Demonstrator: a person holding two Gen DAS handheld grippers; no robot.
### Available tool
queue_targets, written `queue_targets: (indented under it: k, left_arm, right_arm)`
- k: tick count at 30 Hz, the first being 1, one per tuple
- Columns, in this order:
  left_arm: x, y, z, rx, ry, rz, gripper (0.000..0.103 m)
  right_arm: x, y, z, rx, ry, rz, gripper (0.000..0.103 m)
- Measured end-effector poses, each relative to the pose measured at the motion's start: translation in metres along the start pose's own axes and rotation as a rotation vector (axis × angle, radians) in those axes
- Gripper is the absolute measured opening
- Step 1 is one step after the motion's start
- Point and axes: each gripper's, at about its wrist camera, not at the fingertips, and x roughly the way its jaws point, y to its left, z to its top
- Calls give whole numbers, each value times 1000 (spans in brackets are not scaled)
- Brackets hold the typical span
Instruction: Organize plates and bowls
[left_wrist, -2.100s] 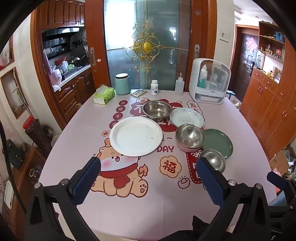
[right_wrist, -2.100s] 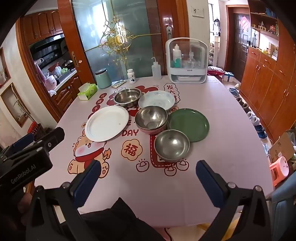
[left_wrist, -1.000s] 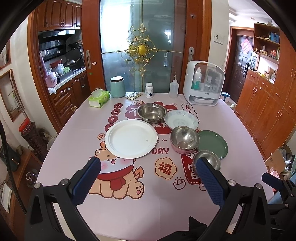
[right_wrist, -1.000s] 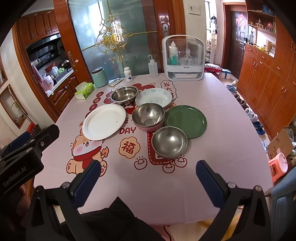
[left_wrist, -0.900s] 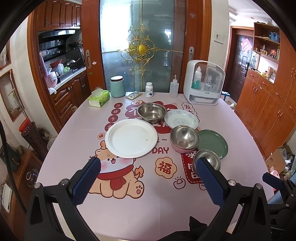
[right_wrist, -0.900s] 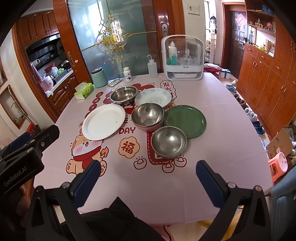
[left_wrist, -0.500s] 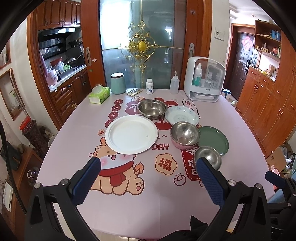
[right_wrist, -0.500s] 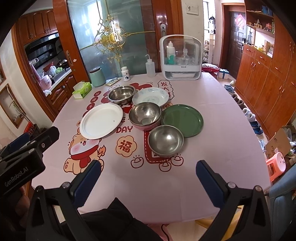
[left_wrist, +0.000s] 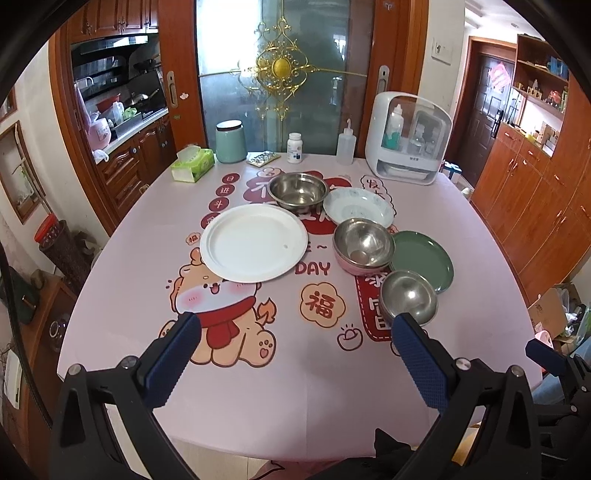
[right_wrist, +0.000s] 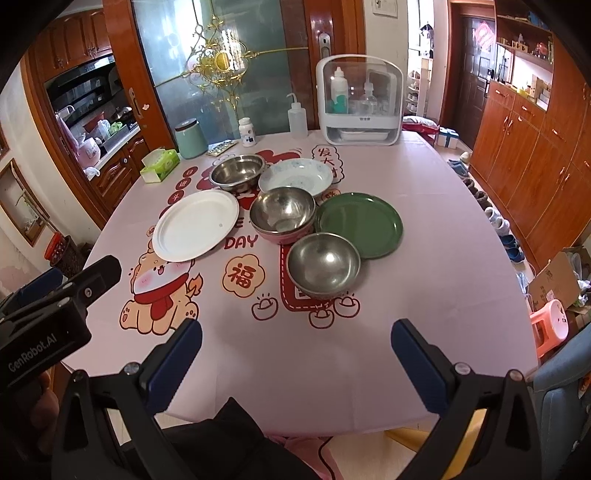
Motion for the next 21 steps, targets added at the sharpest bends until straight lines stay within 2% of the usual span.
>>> queue_targets:
  k: [11,21]
  left_arm:
    - [18,-23,0,8,68,38,102]
    - [29,-12,-1,-29,122,109,102]
  right_arm:
    - [17,-25,0,28,48,53,103]
    - [41,-28,4,65,106,108,102]
